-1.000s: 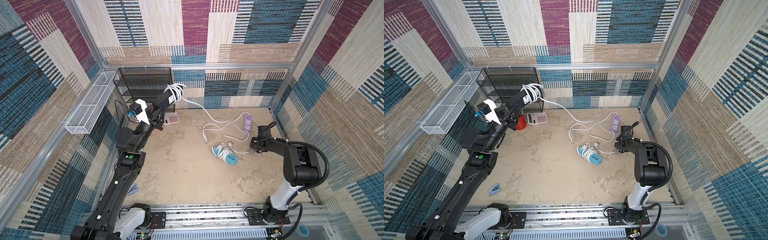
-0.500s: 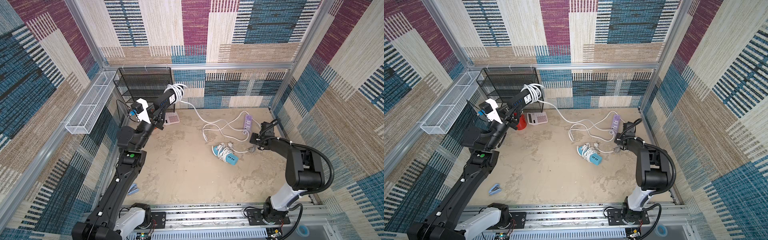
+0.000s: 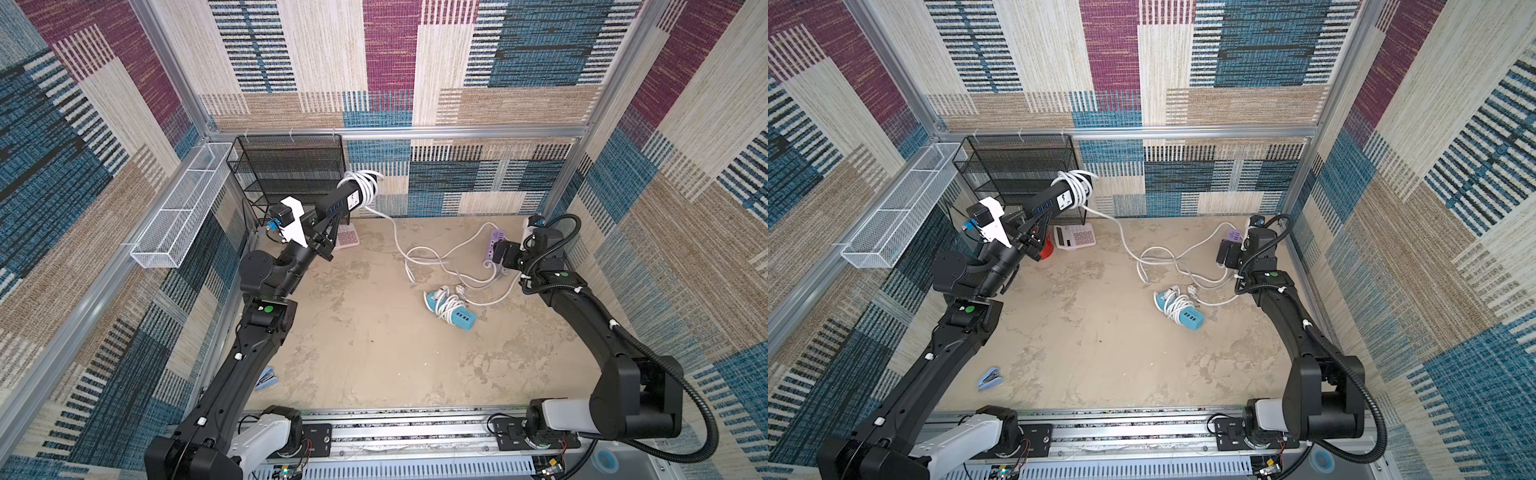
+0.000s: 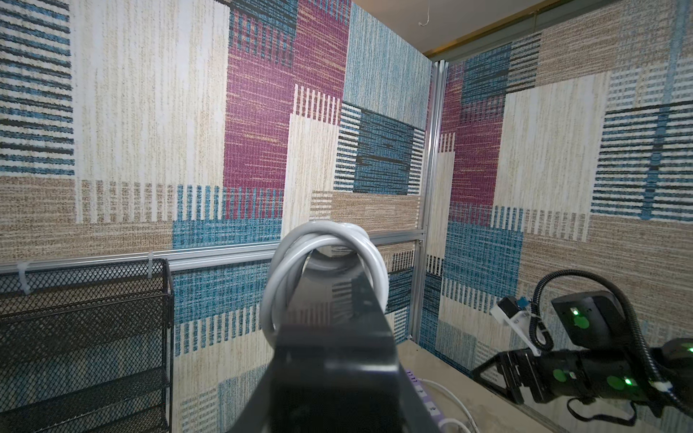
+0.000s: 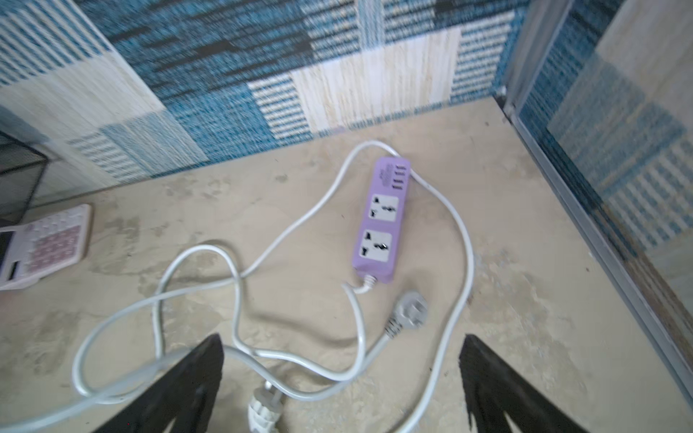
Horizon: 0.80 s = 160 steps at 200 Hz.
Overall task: Unwrap the cord wrapped around the power strip
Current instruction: Unwrap the power cord from the power strip.
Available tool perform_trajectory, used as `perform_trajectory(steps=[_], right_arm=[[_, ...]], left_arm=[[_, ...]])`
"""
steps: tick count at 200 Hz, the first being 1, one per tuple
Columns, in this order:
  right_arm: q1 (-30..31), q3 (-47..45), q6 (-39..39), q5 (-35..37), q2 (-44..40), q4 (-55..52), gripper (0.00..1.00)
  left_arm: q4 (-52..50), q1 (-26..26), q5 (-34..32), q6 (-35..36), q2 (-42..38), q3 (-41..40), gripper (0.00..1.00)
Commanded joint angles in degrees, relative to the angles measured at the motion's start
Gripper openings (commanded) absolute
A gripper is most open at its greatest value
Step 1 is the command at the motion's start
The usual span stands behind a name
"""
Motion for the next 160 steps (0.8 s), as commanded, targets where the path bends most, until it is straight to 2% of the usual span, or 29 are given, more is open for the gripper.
perform_trajectory(steps=[1, 24, 68, 91, 130, 160], right_arm=[[1.27, 1.79, -1.65, -4.10, -1.23, 0.18, 0.98], [5.34, 1.71, -4.95, -9.10, -3.15, 4.42, 0.98], [11.28, 0.79, -9.11, -28.86, -3.57, 19.48, 0.98], [14.09, 1.46, -10.98, -36.17, -1.44, 26.48, 0.98], [19.72, 3.35, -15.44, -41.79, 4.41, 36.24, 0.98], [23.38, 6.46, -16.45, -41.88, 10.27, 42.35, 0.98]], left_arm=[[4.73, -0.16, 0.93, -0.60, 0.18, 0.97, 0.00], [4.97, -0.43, 2.30, -1.66, 0.79, 1.48, 0.00], [5.32, -0.79, 5.58, -4.27, 2.07, 2.64, 0.00], [5.90, -1.10, 7.63, -5.97, 2.85, 3.26, 0.00], [7.09, -1.32, 9.10, -7.89, 3.45, 3.64, 0.00], [7.19, -1.46, 9.32, -8.24, 3.57, 3.77, 0.00]])
